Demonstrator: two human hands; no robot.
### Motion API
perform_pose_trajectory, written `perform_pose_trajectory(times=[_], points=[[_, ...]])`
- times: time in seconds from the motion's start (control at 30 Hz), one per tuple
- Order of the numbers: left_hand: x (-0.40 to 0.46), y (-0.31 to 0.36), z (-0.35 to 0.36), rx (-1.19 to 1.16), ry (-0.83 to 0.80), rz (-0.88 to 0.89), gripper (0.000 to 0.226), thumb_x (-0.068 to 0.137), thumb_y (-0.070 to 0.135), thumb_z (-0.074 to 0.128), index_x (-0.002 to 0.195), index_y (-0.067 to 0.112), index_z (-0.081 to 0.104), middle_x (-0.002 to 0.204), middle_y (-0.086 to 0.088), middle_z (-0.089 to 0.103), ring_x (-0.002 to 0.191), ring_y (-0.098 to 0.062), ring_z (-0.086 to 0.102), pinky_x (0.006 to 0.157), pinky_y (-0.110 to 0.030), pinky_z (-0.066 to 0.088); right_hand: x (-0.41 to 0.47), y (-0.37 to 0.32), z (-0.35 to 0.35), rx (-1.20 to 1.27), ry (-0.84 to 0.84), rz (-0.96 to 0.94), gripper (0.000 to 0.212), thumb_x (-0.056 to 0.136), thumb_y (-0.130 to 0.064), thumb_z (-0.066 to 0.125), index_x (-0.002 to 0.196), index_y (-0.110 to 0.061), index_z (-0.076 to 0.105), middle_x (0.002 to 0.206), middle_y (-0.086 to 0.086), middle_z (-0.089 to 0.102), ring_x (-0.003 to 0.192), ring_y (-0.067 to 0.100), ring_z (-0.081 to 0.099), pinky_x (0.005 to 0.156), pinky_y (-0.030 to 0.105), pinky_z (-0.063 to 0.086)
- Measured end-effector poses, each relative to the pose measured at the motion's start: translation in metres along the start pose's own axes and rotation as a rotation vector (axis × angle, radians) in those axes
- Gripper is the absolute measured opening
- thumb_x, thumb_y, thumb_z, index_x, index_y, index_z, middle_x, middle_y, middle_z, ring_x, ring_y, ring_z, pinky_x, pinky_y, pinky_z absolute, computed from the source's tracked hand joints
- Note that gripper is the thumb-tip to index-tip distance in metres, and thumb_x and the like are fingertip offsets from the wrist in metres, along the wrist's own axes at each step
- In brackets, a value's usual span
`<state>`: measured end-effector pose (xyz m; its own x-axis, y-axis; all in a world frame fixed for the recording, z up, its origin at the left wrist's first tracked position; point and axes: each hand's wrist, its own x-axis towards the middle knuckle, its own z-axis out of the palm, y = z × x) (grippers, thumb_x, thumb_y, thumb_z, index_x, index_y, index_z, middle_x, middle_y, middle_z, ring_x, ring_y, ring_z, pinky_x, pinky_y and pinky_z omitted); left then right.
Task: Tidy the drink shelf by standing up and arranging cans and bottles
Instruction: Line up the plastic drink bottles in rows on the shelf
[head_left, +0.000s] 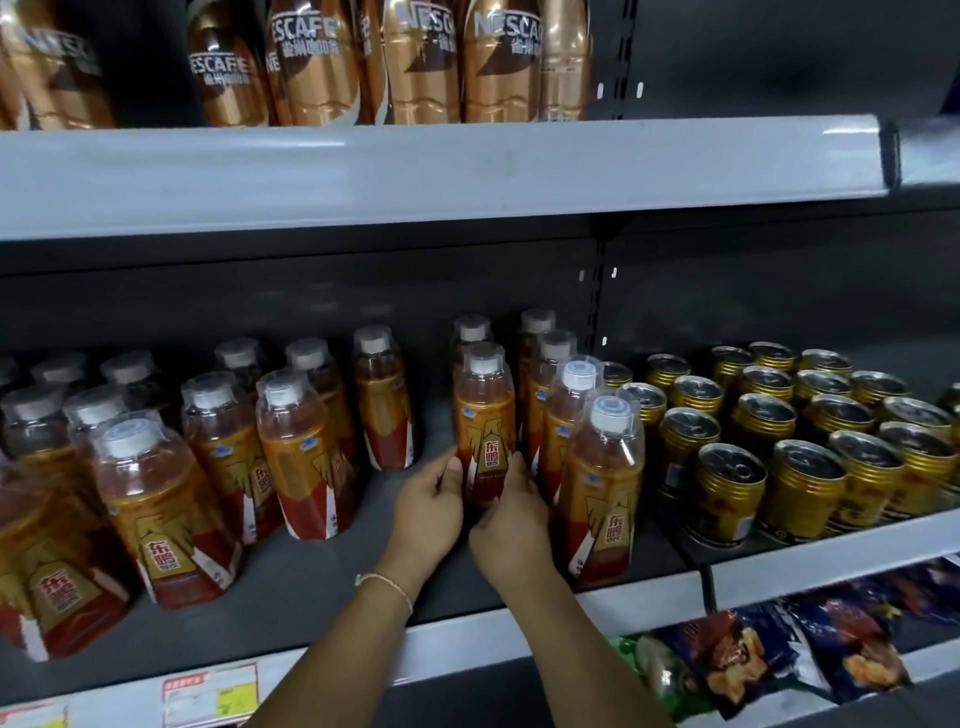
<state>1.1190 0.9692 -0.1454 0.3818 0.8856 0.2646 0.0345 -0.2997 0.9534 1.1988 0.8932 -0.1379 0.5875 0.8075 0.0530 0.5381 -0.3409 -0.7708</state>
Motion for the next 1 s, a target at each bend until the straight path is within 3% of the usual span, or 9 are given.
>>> perform_pose_trajectory(times=[0.1,0.27,0.57,0.73,0.9,1.0], points=[[-0.002,0.002,0.002,-0.079,-0.034,-0.033,0.03,0.104,0.021,0.043,0.117,0.03,0.068,0.112,0.011,0.072,0.109,-0.004,0.065,0.098,-0.027,0.05,0.001,0.002,0.001,0.059,-0.039,-0.01,0.1,0.09,-0.006,0.062,0.161,-0.017,-0.008,0.166,0.006,0.018,0.152,0.024,0.023,0.121,0.032,0.022],[-0.005,0.004,0.003,-0.124,-0.054,-0.082,0.035,0.104,0.032,0.04,0.125,0.02,0.066,0.117,0.004,0.071,0.114,-0.012,0.064,0.106,-0.042,0.046,0.004,0.005,0.002,0.087,-0.086,-0.027,0.108,0.088,-0.004,0.065,0.16,-0.019,-0.015,0.169,0.003,0.007,0.155,0.021,0.011,0.126,0.036,0.016],[-0.009,0.009,0.002,-0.041,-0.095,-0.067,0.046,0.104,0.04,0.034,0.142,0.019,0.05,0.139,0.003,0.057,0.13,-0.007,0.049,0.116,-0.034,0.034,0.009,0.002,0.001,0.02,-0.17,-0.032,0.113,0.09,-0.006,0.065,0.155,-0.02,-0.026,0.168,-0.001,-0.018,0.156,0.02,-0.005,0.127,0.041,0.011],[-0.01,0.011,0.001,-0.016,-0.112,-0.074,0.048,0.102,0.046,0.032,0.141,0.024,0.051,0.137,0.008,0.057,0.126,0.001,0.05,0.109,-0.02,0.035,0.01,0.0,0.0,0.013,-0.176,-0.012,0.112,0.09,-0.003,0.063,0.155,-0.02,-0.027,0.168,-0.002,-0.019,0.156,0.019,-0.005,0.127,0.041,0.012],[-0.009,0.019,-0.004,0.05,-0.164,-0.094,0.052,0.102,0.049,0.028,0.138,0.021,0.054,0.136,0.003,0.059,0.127,-0.006,0.052,0.115,-0.033,0.035,0.009,-0.002,-0.002,-0.001,-0.182,-0.002,0.113,0.09,-0.005,0.064,0.156,-0.019,-0.026,0.168,-0.001,-0.017,0.156,0.02,-0.005,0.127,0.04,0.012],[-0.012,0.029,-0.009,0.067,-0.22,-0.099,0.053,0.102,0.05,0.027,0.137,0.022,0.055,0.135,0.002,0.06,0.125,-0.007,0.053,0.114,-0.031,0.035,0.004,-0.004,-0.004,0.01,-0.166,0.001,0.109,0.09,-0.004,0.063,0.157,-0.018,-0.022,0.169,0.0,-0.014,0.156,0.021,-0.004,0.126,0.037,0.009]])
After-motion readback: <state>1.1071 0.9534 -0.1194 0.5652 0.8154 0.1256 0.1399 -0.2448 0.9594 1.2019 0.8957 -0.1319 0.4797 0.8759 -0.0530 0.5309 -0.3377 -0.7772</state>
